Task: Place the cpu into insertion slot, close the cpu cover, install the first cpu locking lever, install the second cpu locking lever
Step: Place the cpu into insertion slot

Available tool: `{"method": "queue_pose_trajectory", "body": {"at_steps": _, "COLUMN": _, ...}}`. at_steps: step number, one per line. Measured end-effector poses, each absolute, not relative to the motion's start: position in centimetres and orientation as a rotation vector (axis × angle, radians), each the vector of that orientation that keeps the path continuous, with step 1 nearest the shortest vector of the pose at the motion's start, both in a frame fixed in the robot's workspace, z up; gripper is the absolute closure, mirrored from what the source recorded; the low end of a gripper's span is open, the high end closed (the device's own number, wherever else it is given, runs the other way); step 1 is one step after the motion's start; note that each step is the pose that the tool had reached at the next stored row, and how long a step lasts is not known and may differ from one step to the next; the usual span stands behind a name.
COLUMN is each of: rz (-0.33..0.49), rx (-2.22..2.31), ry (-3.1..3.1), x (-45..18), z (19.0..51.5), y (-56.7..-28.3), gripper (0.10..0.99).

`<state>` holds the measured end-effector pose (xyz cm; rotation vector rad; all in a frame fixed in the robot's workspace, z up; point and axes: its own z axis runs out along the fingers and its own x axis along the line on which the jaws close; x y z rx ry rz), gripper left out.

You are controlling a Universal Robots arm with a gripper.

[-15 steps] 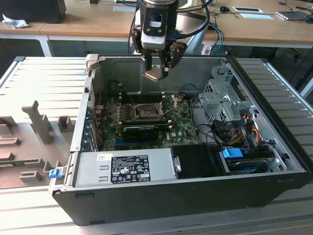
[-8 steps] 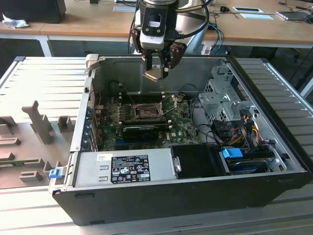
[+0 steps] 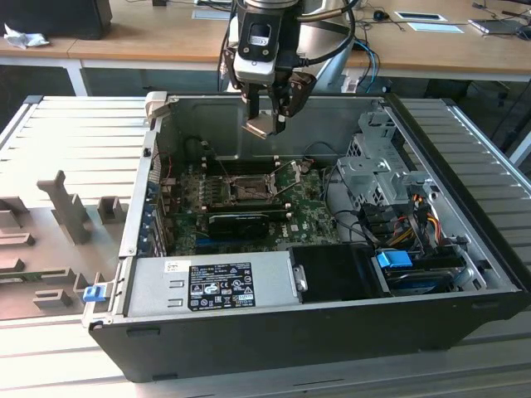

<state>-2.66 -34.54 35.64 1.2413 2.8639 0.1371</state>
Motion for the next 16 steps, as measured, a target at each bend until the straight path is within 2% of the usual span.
{"method": "queue_pose_trajectory", "body": {"at_steps": 16, "rz": 0.136, "rx": 1.357, "ry": 2.807, "x": -2.66, "z": 35.60, "y": -34.54, "gripper": 0.553}}
